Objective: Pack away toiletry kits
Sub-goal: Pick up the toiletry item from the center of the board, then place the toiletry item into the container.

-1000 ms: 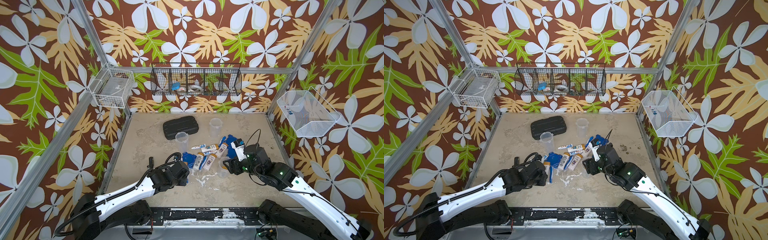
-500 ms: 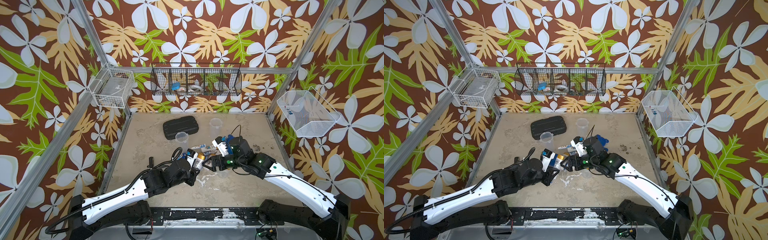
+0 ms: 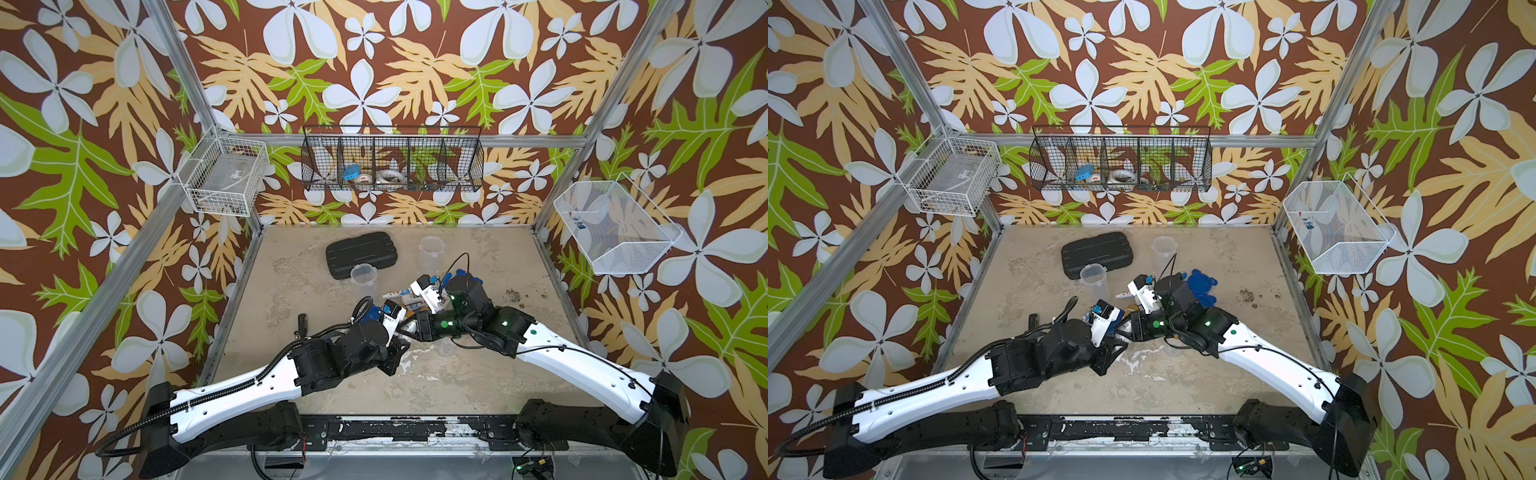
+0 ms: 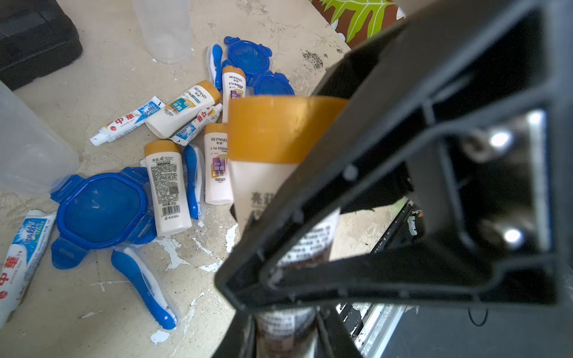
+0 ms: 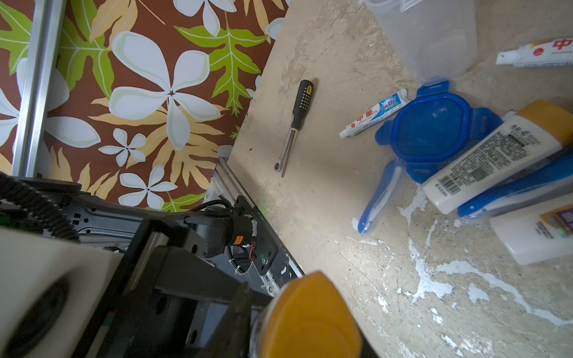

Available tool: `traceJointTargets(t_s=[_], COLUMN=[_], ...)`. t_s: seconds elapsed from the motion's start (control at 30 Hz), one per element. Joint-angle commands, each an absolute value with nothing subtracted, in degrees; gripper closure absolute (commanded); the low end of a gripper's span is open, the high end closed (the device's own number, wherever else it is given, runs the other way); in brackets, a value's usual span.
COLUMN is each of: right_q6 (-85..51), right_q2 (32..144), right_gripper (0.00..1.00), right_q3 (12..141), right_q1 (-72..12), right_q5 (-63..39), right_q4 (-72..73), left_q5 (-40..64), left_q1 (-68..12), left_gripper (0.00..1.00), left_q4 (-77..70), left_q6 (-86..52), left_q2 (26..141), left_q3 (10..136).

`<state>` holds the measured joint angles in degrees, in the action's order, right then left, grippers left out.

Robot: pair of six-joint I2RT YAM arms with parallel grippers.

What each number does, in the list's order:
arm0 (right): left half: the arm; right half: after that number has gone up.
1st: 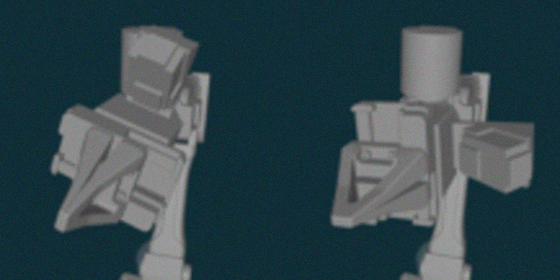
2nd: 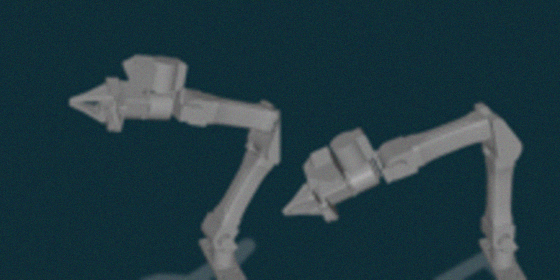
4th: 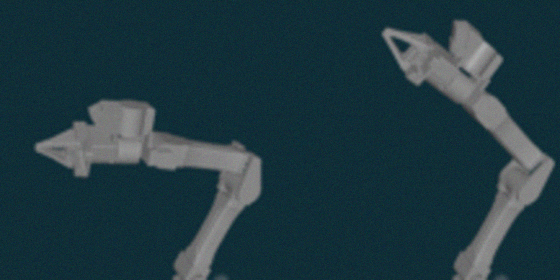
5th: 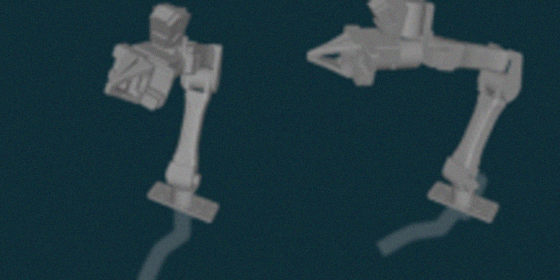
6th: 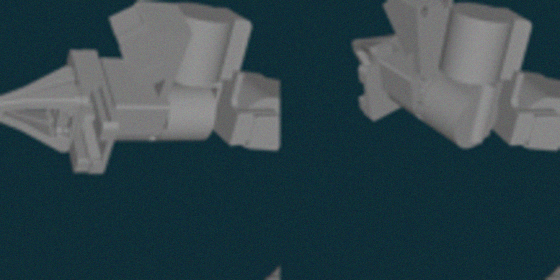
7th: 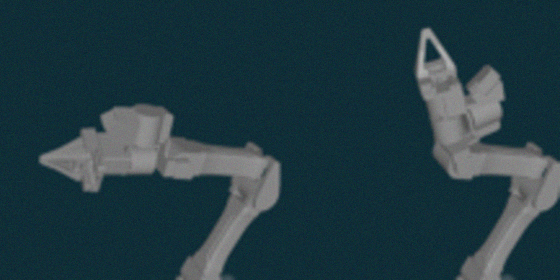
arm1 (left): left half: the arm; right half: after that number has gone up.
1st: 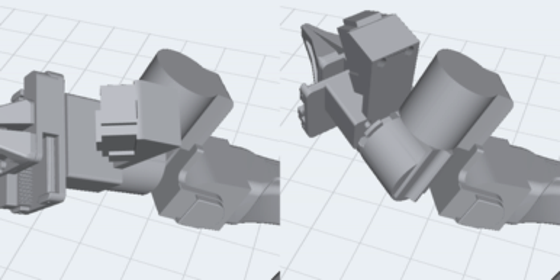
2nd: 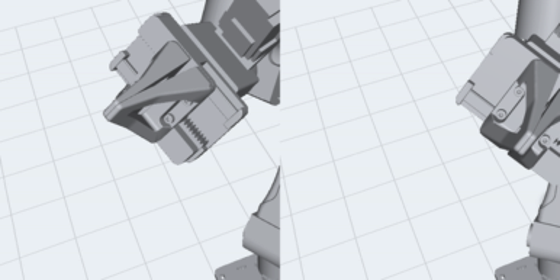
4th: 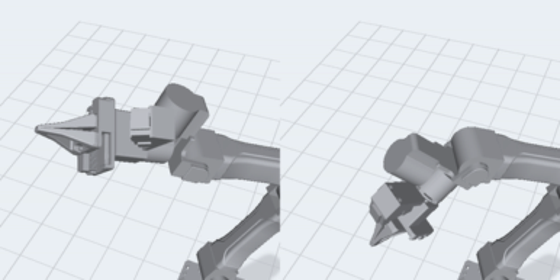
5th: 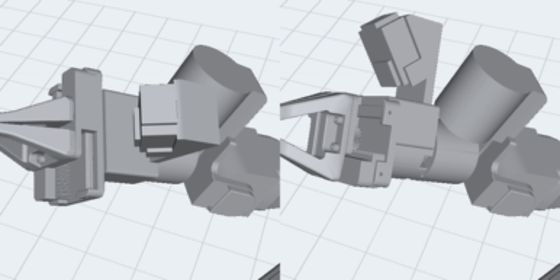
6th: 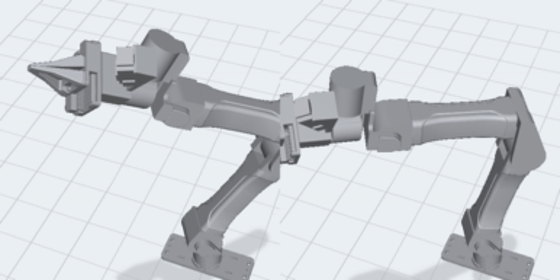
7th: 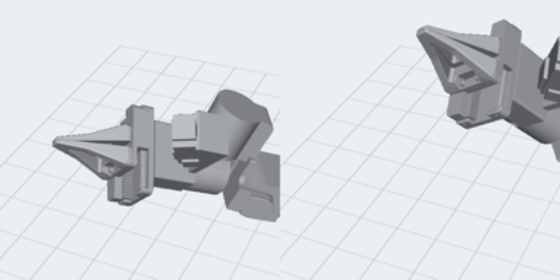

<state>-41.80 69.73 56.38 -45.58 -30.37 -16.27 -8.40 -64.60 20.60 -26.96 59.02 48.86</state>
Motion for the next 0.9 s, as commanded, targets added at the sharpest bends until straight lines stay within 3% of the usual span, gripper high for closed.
traceJointTargets(t_s=[0.0,0.07,0.2,0.33,0.4,0.57,0.87], right_q6=[-40.6,-40.2,-37.0,-31.4,-28.9,-25.1,-23.0], right_q2=[69.2,68.6,66.6,63.6,62.3,59.3,60.0], right_gripper=[0.77,0.86,0.96,0.98,0.99,1.0,1.0], right_q3=[56.8,57.4,59.9,62.3,62.9,60.1,60.3], right_q1=[-45.8,-45.8,-45.6,-45.0,-45.0,-44.8,-42.0], right_q5=[-29.4,-28.5,-22.8,-11.3,-4.2,8.6,15.0], right_q4=[-15.6,-16.7,-22.9,-32.0,-36.2,-36.7,-33.4], left_q5=[-9.3,-10.1,-10.2,-11.1,-12.9,-14.7,-11.9], left_q1=[-64.7,-64.7,-64.7,-64.6,-64.5,-64.1,-62.8], left_gripper=[0.95,0.8,0.32,0.08,0.04,0.04,0.07], left_q4=[18.2,17.7,16.9,18.3,20.2,25.2,26.1], left_q6=[-25.9,-26.6,-28.8,-32.2,-34.4,-39.3,-47.6], left_q2=[59.7,59.4,57.9,55.3,54.5,56.5,61.7], left_q3=[50.0,49.7,48.1,45.8,44.6,42.9,40.7])
